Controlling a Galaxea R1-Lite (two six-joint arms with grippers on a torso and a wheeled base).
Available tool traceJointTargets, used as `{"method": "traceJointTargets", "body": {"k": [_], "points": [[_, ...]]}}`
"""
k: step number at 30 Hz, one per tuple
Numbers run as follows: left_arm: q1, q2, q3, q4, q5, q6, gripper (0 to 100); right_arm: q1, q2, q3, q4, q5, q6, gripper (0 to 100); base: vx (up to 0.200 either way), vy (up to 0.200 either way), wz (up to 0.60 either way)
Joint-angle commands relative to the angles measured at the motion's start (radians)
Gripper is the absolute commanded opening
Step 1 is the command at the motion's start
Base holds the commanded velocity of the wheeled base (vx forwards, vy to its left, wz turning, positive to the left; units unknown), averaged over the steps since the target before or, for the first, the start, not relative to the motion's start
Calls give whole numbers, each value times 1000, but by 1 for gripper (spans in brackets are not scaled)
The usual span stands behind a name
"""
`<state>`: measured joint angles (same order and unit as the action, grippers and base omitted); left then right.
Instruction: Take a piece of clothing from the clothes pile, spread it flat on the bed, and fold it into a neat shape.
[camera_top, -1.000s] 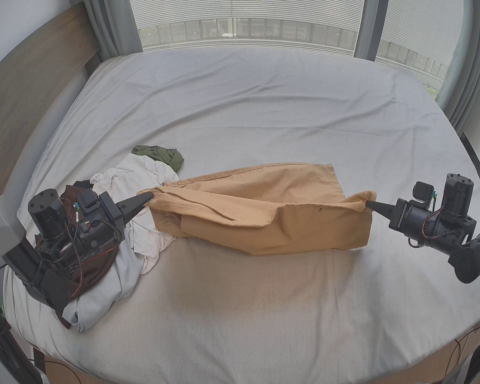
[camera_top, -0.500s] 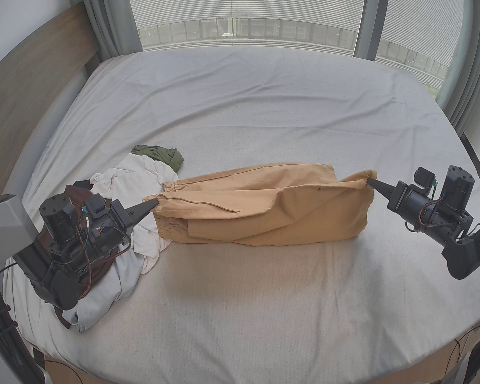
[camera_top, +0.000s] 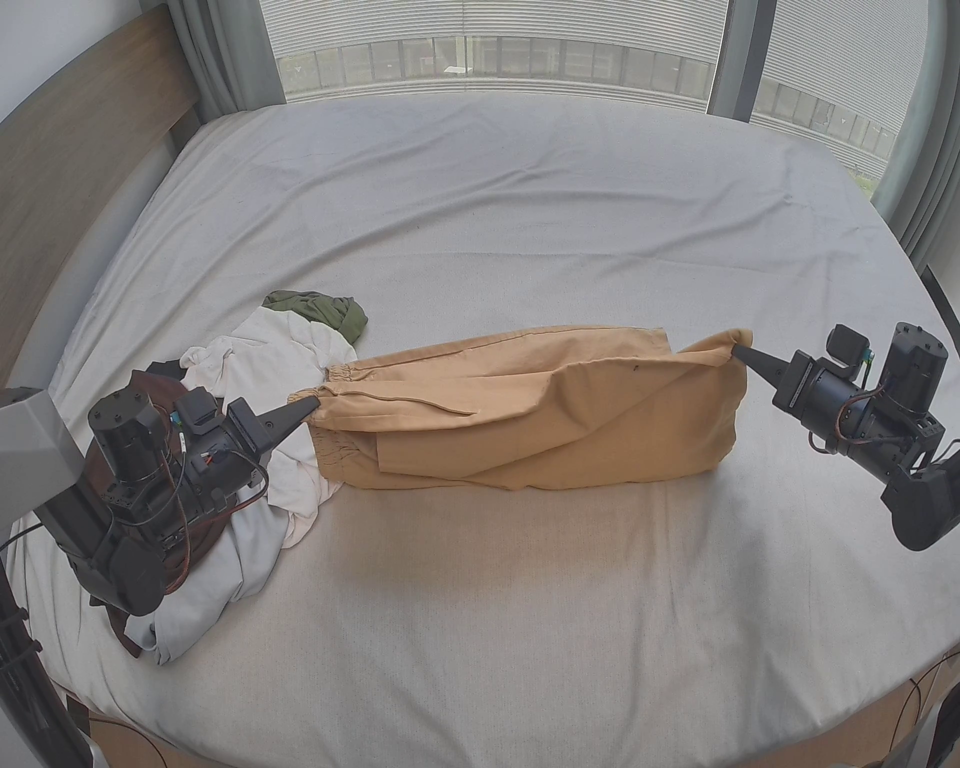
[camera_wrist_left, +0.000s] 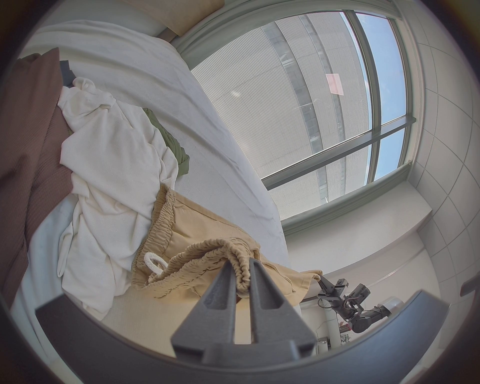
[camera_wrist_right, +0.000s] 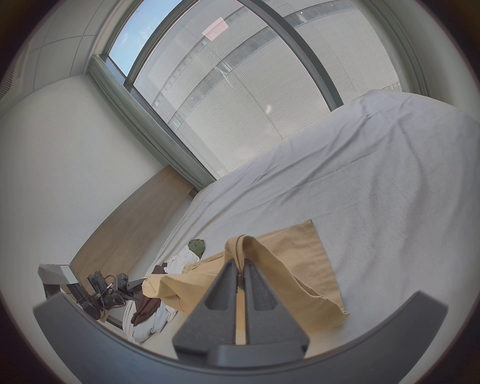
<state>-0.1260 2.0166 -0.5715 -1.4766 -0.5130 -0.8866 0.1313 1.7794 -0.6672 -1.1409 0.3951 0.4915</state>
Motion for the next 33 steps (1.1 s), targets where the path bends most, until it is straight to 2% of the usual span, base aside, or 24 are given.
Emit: {"method": "traceJointTargets", "body": {"k": [1,8,15,33], "points": [[-20,10,-38,13,41,-5,0,-1,61,-78,1,-2,36,0,0,0,0],[-64,103,-114,-1,154,-5,0,-10,173,-215,15,-25,53,0,0,0,0],[-78,148,-162,1,186,-5,0,-32,221,-265,44,-24,52,0,0,0,0],[-75,218,-263,1,283,-5,0,-24,342,-422,50,-18,53,0,0,0,0]]}}
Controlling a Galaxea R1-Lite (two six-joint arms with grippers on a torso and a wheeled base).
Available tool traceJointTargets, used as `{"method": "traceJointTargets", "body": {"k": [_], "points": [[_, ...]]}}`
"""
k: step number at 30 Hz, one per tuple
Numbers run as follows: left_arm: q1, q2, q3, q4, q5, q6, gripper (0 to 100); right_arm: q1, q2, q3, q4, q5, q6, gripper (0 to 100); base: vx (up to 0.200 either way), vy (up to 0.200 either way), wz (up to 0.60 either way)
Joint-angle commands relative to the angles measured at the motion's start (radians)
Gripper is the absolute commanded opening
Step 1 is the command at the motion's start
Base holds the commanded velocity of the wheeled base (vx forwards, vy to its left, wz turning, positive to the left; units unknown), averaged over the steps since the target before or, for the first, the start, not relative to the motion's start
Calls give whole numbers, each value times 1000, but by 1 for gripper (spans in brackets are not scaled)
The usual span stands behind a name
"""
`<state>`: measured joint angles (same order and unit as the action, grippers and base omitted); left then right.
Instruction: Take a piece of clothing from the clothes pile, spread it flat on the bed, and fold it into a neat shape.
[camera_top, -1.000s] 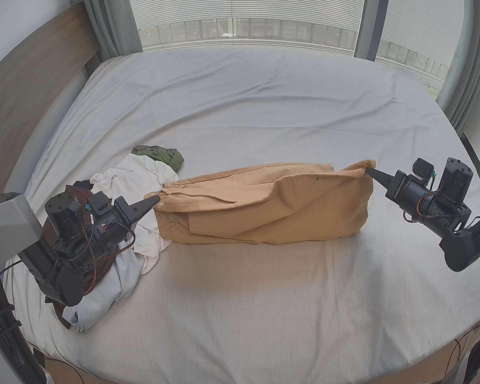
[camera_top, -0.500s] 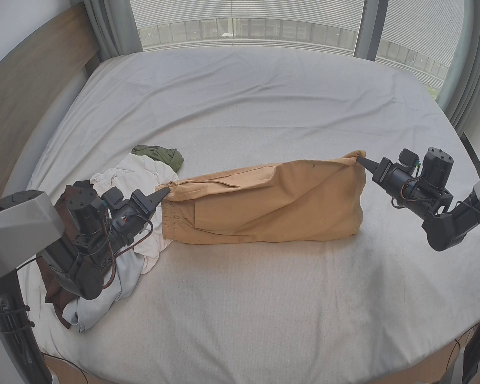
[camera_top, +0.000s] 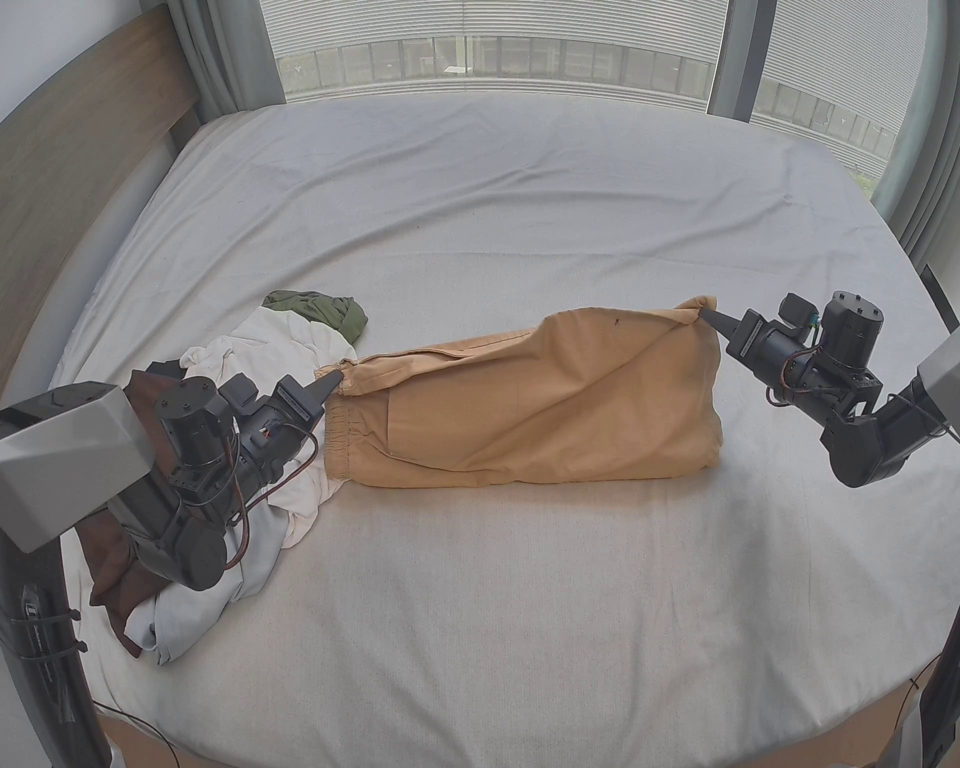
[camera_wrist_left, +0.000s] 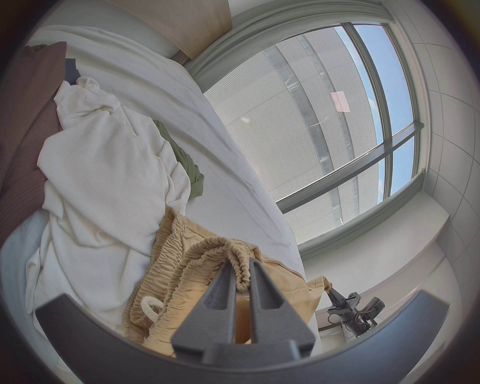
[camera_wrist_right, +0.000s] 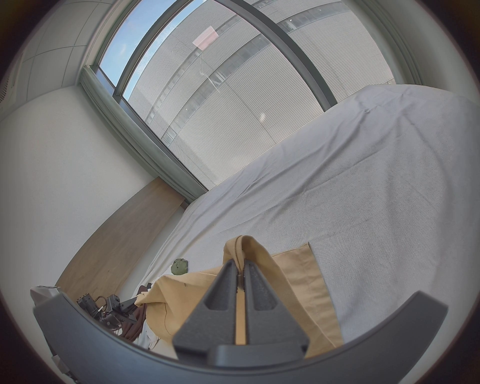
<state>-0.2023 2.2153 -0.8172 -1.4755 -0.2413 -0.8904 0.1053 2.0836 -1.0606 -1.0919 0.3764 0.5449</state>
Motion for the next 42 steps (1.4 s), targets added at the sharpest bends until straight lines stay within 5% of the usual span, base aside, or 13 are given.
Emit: {"method": "traceJointTargets", "body": {"k": [1,23,24,25,26,34,42], "points": [[1,24,-23,0,19,-1,0,2,44,-36,1,1,0,0,0,0,0],[20,61,-77,-3,59,-1,0,5,110,-151,55,3,-2,0,0,0,0],[21,61,-77,-3,59,-1,100,5,110,-151,55,3,0,0,0,0,0],[23,61,-77,-3,59,-1,100,5,110,-153,53,3,-2,0,0,0,0],[24,61,-80,-3,59,-1,100,5,110,-156,52,3,-2,100,0,0,0],[77,52,-128,-28,96,1,100,2,131,-177,-37,-10,0,100,0,0,0],[77,-40,-39,-32,66,5,100,-1,-37,114,-140,-8,0,100,0,0,0]]}}
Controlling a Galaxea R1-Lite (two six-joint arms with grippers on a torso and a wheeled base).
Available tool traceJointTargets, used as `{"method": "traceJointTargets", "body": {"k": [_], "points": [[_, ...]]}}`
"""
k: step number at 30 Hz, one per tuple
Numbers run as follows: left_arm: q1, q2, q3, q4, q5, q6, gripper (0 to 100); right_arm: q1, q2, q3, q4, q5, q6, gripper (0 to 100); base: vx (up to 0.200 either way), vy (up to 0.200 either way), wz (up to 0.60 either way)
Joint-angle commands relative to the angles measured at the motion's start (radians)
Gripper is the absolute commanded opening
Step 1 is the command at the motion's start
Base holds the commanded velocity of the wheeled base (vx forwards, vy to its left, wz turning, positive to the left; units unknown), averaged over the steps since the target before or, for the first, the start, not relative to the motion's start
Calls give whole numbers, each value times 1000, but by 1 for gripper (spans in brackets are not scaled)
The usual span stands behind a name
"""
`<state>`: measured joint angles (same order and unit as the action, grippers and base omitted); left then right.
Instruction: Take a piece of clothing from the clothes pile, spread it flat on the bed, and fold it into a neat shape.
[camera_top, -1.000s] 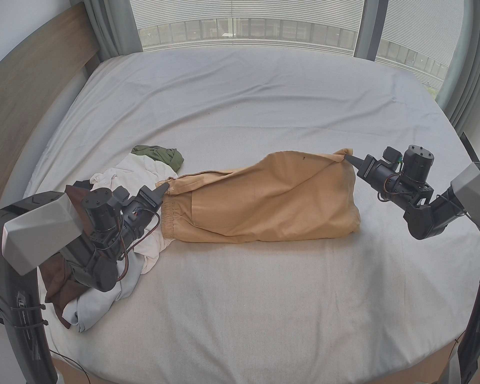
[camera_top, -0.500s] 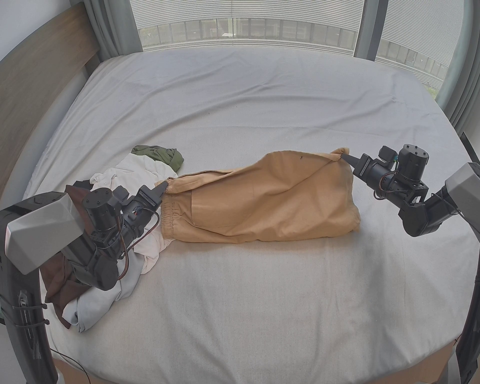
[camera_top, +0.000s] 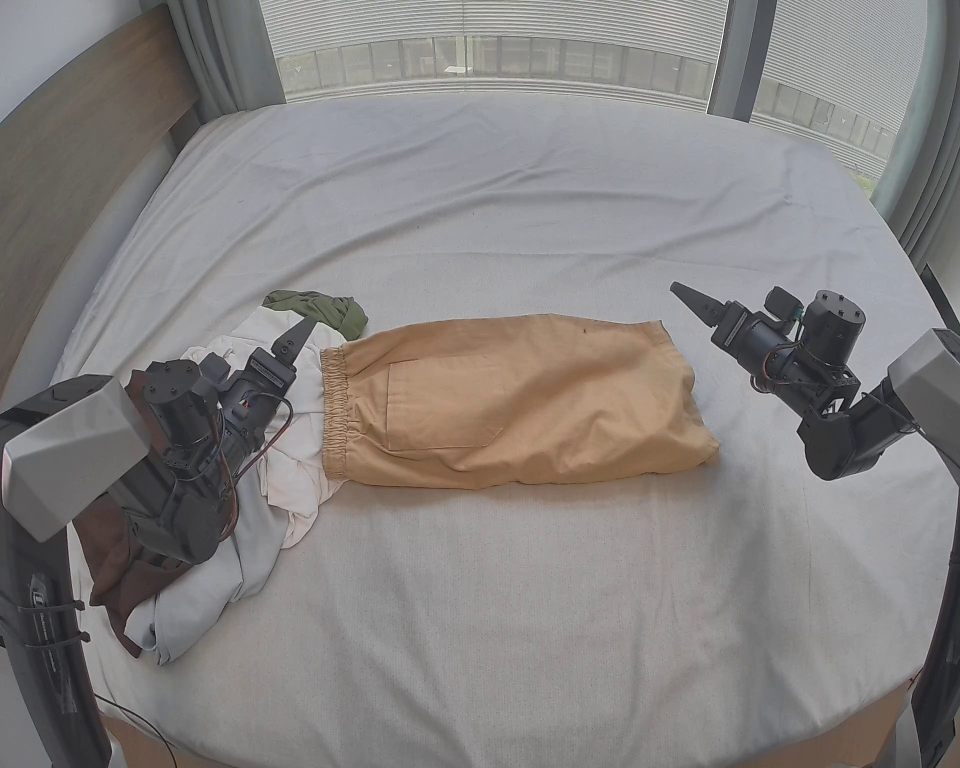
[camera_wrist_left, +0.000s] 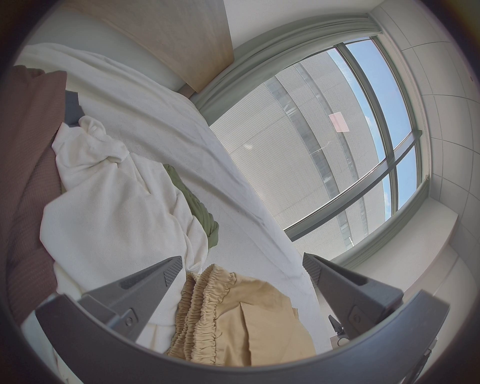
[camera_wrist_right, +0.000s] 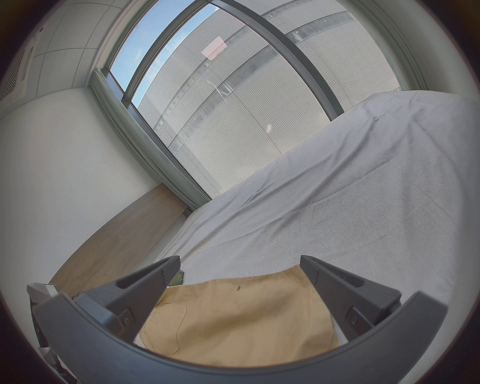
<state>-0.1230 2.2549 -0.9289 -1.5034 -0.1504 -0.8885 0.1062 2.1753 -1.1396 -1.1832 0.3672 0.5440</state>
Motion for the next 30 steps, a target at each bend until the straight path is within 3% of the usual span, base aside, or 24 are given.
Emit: {"method": "traceJointTargets", "body": {"k": [1,6,9,10,14,23,30], "points": [[-4,-86,79,-6,-31,3,100,-2,-137,207,-52,1,1,100,0,0,0],[-35,-173,205,-44,-164,6,100,-13,-186,353,-52,4,-6,100,0,0,0],[-46,-193,240,-44,-192,17,100,-26,-180,360,-39,2,-12,100,0,0,0],[-53,-198,259,-44,-210,51,100,-43,-183,374,24,2,-13,100,0,0,0],[-63,-182,271,-44,-213,100,100,-62,-187,379,149,4,-15,100,0,0,0],[-95,-155,279,-46,-205,114,100,-72,-177,383,304,6,-9,100,0,0,0],[-95,-155,277,-46,-204,114,100,-66,-131,383,347,7,-1,100,0,0,0]]}}
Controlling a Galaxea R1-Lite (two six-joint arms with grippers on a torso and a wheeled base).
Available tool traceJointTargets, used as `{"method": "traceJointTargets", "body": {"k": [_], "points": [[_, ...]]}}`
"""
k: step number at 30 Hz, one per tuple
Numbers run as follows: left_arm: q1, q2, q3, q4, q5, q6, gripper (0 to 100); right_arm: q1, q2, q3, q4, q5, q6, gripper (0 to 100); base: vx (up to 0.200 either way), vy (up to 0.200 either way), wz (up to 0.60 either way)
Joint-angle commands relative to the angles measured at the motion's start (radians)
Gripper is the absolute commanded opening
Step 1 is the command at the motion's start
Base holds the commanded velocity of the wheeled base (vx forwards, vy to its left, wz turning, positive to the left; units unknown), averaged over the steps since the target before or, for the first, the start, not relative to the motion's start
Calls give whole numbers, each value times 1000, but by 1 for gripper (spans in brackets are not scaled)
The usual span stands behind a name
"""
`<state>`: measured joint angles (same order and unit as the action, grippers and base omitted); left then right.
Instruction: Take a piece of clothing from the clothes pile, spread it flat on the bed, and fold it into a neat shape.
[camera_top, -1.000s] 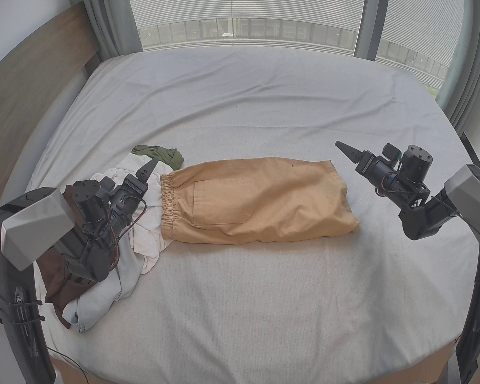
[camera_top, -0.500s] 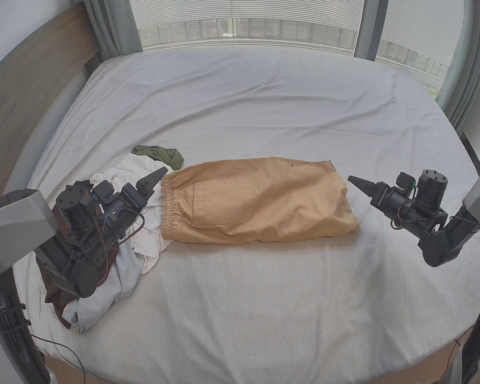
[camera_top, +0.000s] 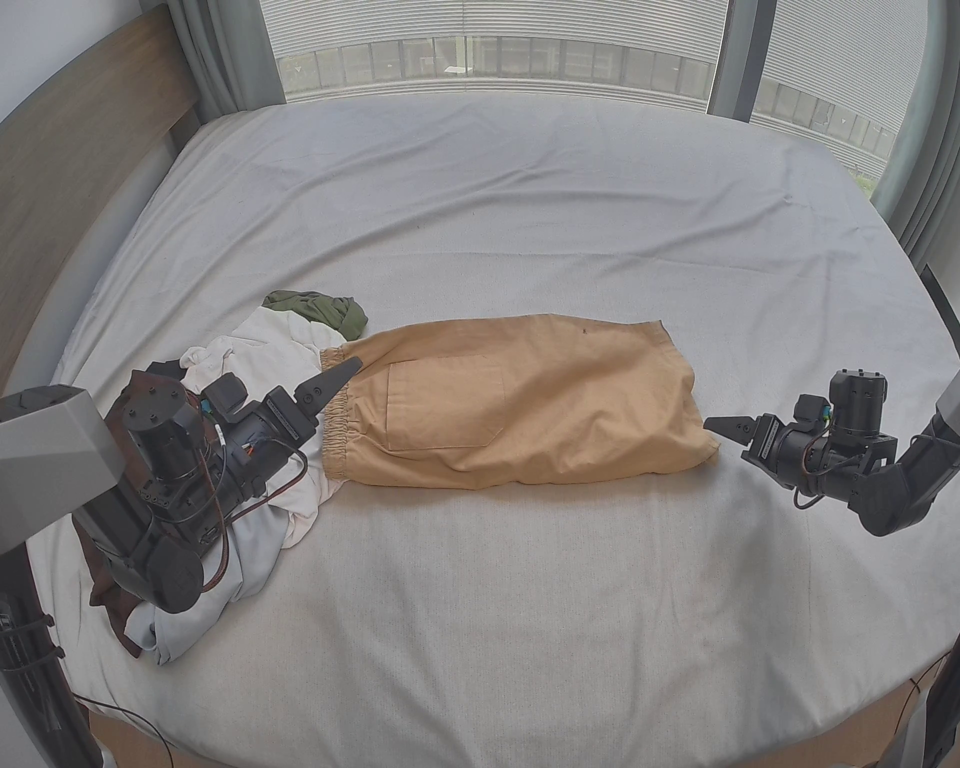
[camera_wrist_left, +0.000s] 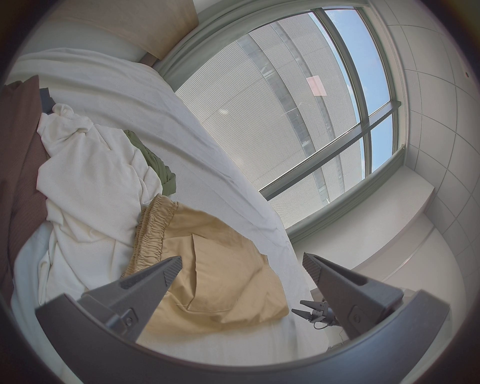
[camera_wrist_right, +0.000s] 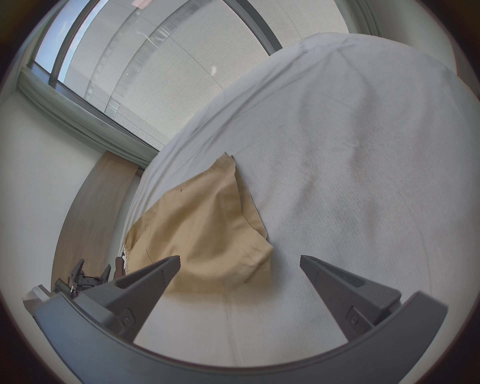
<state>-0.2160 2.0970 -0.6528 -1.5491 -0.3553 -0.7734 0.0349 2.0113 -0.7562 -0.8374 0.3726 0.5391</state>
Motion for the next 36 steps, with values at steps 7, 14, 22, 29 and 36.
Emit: {"method": "traceJointTargets", "body": {"k": [7,14,22,29,36], "points": [[0,6,1,0,1,3,100,39,75,-11,-9,5,85,100,0,0,0],[1,23,-2,0,3,39,100,99,122,-37,-38,5,153,100,0,0,0],[4,15,-4,0,-2,36,100,129,231,-60,-235,-3,239,100,0,0,0],[6,12,-5,0,-2,36,100,140,285,-88,-338,-20,265,100,0,0,0],[7,12,-7,0,-2,32,100,137,291,-94,-393,-30,265,100,0,0,0]]}}
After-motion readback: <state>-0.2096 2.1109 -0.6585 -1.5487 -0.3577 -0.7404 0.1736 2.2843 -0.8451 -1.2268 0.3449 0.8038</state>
